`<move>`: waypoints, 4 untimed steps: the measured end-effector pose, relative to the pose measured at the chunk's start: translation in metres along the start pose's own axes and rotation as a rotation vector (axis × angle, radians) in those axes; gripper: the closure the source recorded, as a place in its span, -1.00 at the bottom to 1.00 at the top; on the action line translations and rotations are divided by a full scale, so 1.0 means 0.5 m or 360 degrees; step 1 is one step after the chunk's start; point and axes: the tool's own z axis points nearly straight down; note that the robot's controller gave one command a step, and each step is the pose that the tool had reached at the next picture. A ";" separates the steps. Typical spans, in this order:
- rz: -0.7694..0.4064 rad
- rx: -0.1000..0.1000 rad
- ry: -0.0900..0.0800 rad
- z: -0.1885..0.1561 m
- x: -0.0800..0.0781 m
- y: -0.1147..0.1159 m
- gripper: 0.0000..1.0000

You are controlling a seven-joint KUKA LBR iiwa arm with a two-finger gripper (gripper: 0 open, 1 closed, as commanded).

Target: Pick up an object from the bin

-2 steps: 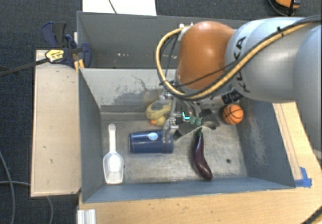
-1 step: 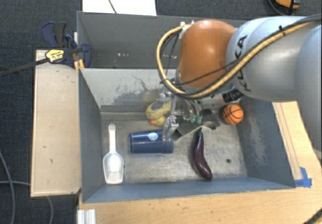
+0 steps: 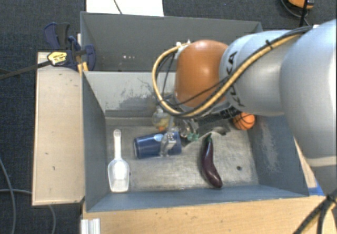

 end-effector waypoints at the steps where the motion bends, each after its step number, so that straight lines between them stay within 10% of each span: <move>1: 0.0006 0.0008 0.0022 0.036 0.010 -0.001 -1.00; 3: 0.0092 0.0006 0.0021 0.099 0.010 0.004 -1.00; 4: 0.0166 0.0005 0.0004 0.101 0.022 0.009 1.00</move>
Offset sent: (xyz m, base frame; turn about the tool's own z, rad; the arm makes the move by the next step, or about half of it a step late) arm -0.0111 0.0000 -0.0164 0.0766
